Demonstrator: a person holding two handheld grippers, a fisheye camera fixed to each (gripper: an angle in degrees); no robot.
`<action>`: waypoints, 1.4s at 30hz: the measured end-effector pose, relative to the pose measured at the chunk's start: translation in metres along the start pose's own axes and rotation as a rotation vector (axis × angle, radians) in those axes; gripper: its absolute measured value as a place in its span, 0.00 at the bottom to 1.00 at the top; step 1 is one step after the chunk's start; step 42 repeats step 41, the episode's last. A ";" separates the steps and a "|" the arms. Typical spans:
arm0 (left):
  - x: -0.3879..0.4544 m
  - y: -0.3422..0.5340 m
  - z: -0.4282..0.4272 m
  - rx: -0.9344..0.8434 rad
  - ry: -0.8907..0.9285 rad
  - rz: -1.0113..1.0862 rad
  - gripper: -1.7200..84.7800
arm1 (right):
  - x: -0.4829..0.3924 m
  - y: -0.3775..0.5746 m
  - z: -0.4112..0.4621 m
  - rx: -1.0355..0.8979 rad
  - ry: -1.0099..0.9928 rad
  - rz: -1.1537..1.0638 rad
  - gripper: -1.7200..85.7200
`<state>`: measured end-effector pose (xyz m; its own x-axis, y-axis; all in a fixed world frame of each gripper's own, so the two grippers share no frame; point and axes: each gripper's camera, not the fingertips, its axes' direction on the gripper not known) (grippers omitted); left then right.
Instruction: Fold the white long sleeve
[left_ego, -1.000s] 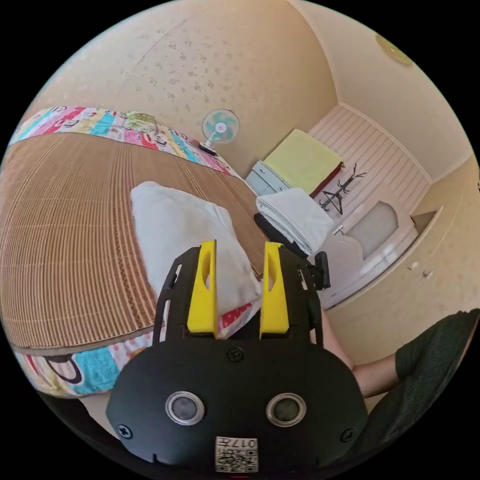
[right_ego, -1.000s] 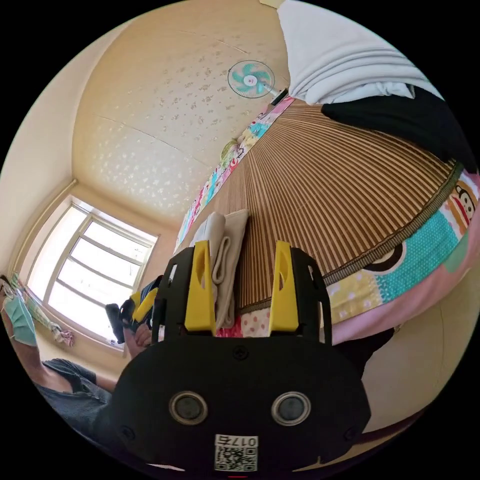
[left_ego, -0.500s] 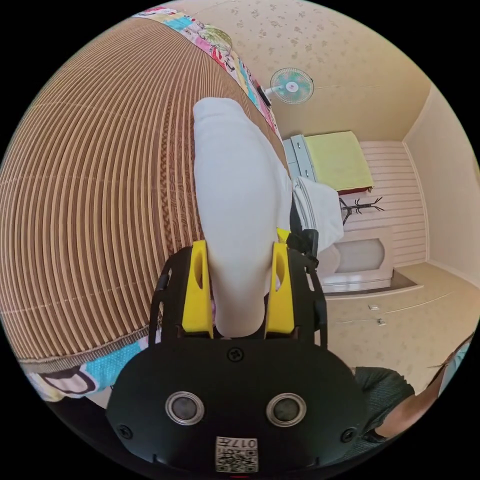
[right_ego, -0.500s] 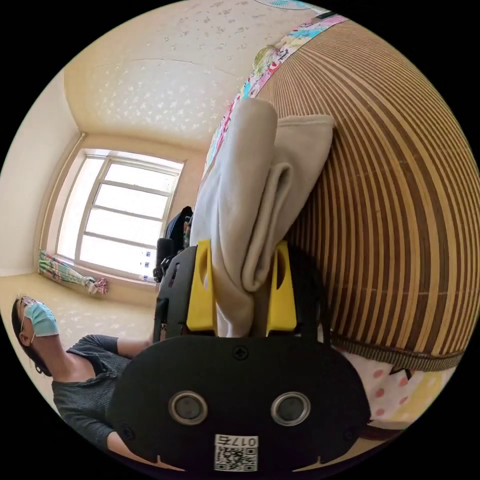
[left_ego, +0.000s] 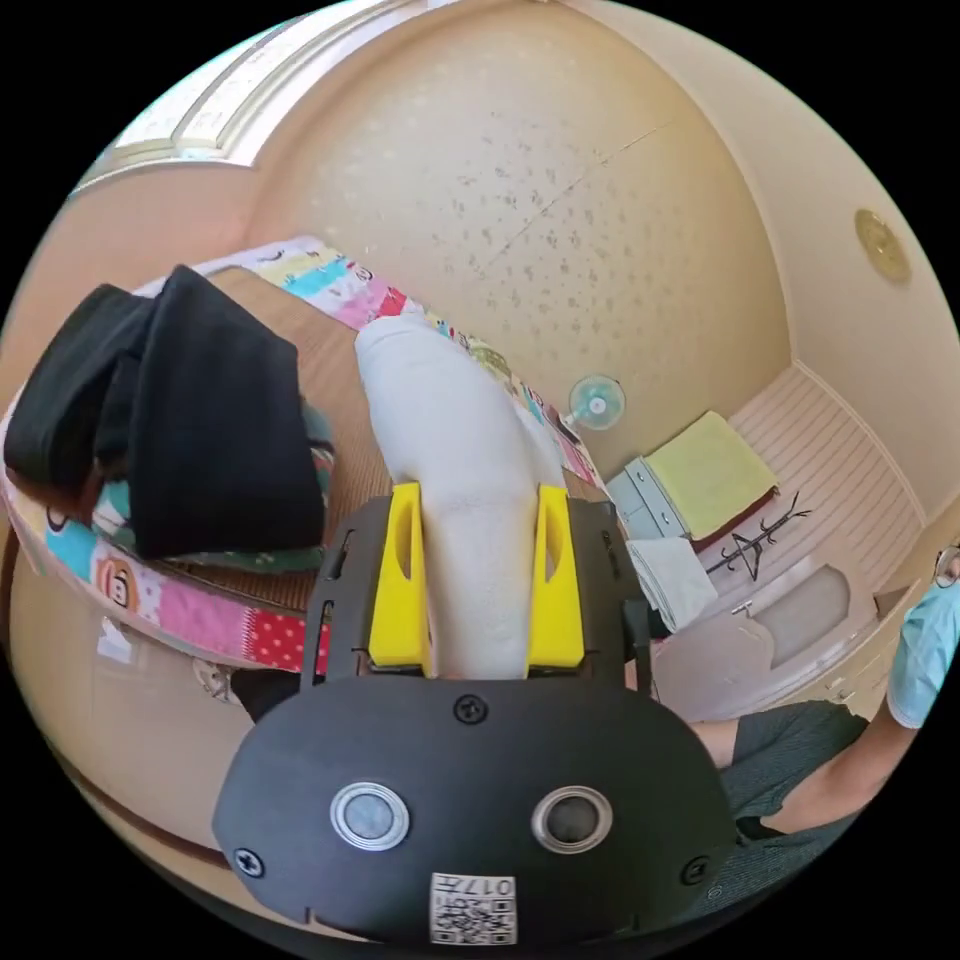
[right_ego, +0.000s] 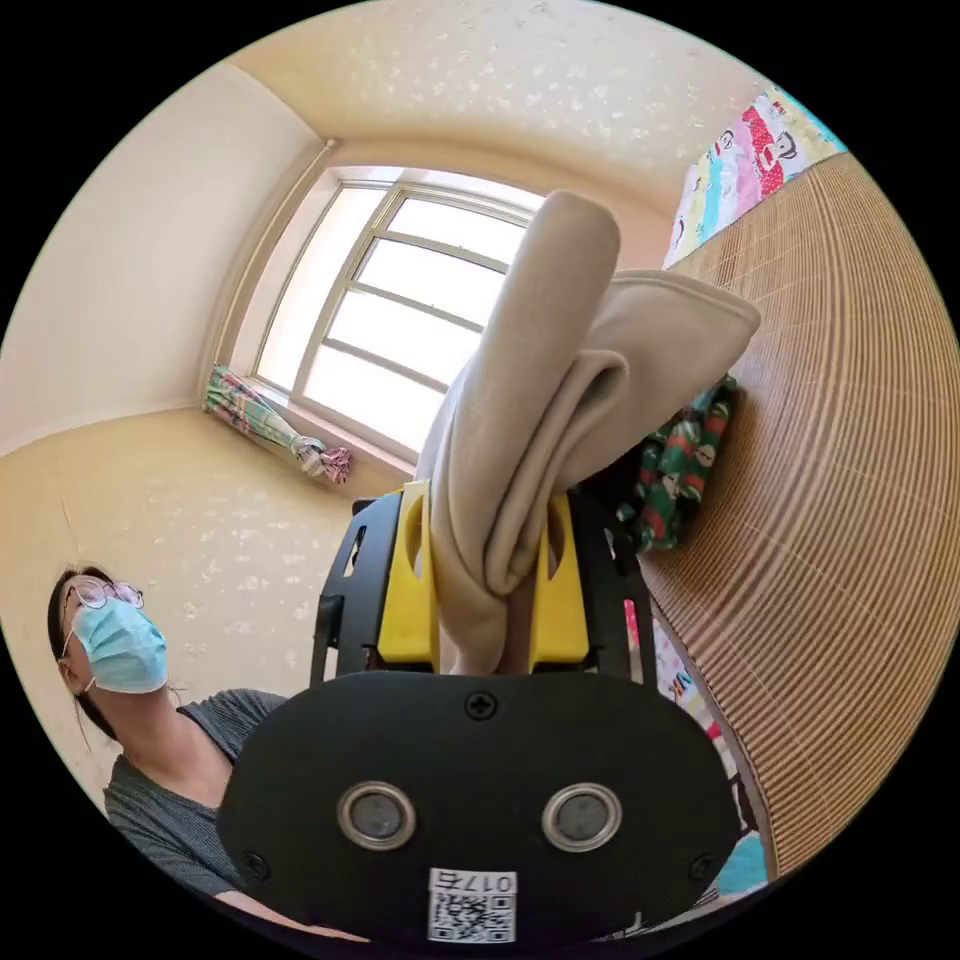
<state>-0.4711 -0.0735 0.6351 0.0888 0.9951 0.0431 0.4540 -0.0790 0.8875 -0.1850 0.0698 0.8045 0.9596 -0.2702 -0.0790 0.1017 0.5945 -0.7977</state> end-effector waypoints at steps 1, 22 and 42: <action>-0.014 -0.021 -0.029 0.058 -0.062 -0.023 0.21 | -0.013 -0.029 0.040 -0.008 0.005 -0.034 0.18; 0.005 0.082 0.001 0.238 -0.267 0.034 0.15 | -0.001 0.118 0.075 -0.206 0.884 -0.300 0.04; 0.060 0.203 0.302 -0.085 -0.538 0.523 0.01 | -0.075 0.412 -0.279 0.618 1.425 0.462 0.12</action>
